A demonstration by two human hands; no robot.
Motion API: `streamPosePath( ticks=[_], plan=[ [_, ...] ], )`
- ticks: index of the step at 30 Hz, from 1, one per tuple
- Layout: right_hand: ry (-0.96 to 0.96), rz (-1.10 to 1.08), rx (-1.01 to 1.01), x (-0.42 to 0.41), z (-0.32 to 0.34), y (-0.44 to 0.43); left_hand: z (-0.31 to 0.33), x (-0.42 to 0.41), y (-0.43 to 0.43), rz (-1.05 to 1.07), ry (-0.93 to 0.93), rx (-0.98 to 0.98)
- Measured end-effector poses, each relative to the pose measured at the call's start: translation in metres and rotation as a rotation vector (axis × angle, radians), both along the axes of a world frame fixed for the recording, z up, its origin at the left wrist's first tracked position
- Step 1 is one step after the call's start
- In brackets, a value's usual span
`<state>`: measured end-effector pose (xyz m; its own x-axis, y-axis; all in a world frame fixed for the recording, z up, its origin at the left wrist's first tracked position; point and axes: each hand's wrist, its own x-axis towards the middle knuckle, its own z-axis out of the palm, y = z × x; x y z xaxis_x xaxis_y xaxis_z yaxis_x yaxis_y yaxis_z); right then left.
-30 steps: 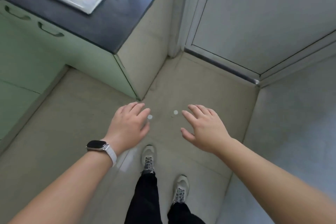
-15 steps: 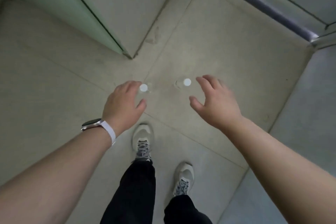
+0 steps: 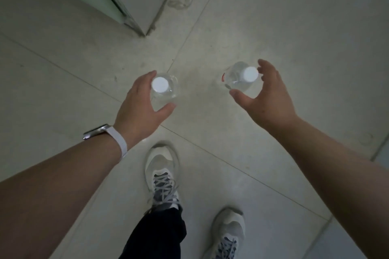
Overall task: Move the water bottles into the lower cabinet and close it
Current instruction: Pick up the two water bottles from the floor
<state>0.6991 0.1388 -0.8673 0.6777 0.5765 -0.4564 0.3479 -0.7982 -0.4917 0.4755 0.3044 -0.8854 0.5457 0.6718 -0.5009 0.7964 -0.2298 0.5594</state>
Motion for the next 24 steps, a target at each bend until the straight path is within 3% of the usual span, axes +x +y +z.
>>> streamPosePath(
  ticks=[7, 12, 17, 24],
  plan=[
    [0.070, -0.084, 0.141, 0.000, -0.046, 0.004, -0.032, 0.009, 0.004, 0.105, -0.064, -0.002],
    [0.047, -0.090, 0.112, 0.002, -0.040, 0.013, -0.024, 0.008, 0.010, 0.082, -0.059, 0.042],
    [0.054, -0.053, 0.076, -0.004, -0.004, 0.006, 0.008, 0.008, 0.005, 0.076, -0.039, 0.070],
    [0.069, 0.025, 0.040, -0.008, 0.083, -0.001, 0.099, 0.008, -0.003, 0.115, -0.092, 0.022]
  ],
)
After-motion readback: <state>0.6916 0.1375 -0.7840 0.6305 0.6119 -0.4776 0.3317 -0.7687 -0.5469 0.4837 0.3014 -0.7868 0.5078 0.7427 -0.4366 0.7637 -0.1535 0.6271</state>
